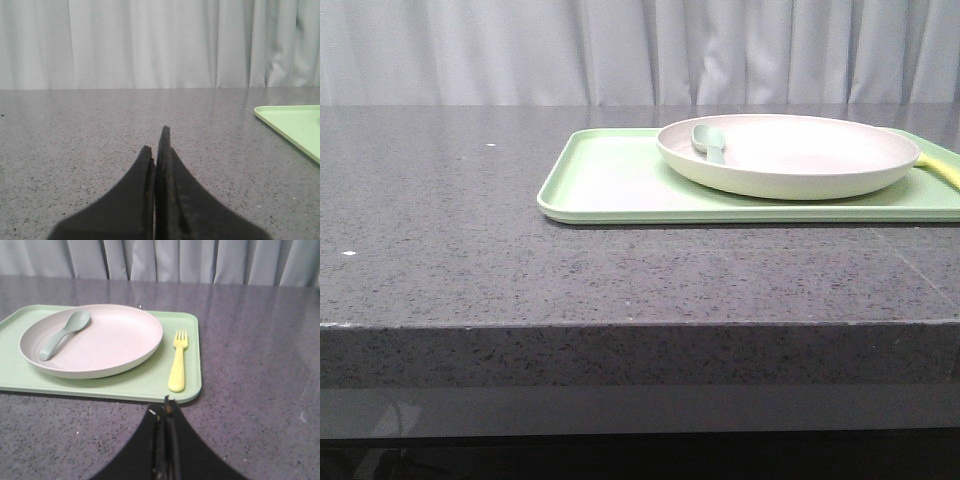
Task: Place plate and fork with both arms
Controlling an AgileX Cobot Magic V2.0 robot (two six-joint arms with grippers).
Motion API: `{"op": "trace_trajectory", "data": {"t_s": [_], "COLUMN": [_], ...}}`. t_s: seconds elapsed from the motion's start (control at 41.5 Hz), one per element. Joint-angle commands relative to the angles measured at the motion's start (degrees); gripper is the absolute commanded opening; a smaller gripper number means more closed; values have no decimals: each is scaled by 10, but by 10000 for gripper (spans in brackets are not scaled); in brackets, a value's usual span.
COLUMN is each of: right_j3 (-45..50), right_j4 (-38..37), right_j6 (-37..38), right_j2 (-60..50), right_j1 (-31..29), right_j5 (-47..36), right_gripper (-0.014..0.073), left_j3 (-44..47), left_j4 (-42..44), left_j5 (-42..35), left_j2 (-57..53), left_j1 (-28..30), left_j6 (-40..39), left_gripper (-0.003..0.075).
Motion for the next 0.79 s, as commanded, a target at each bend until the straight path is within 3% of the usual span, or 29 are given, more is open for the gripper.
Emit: {"op": "trace_trajectory", "data": {"t_s": [0.0, 0.265, 0.771], "right_j3": [39, 147, 145], "right_j4": [-2, -2, -2], "right_j6": [-3, -2, -2], "right_j2": [-30, -60, -60], "right_j1": [-5, -5, -15], "right_j5": [-129, -235, -234], "right_gripper": [-67, -67, -67], "left_j3": [5, 5, 5], "left_j4": [-5, -5, -5], "left_j5": [-46, -46, -46], "left_j2": [-14, -14, -13], "left_j1": [-3, -3, -3], "left_j6": [-6, -6, -6], "left_gripper": [-20, -20, -20]}}
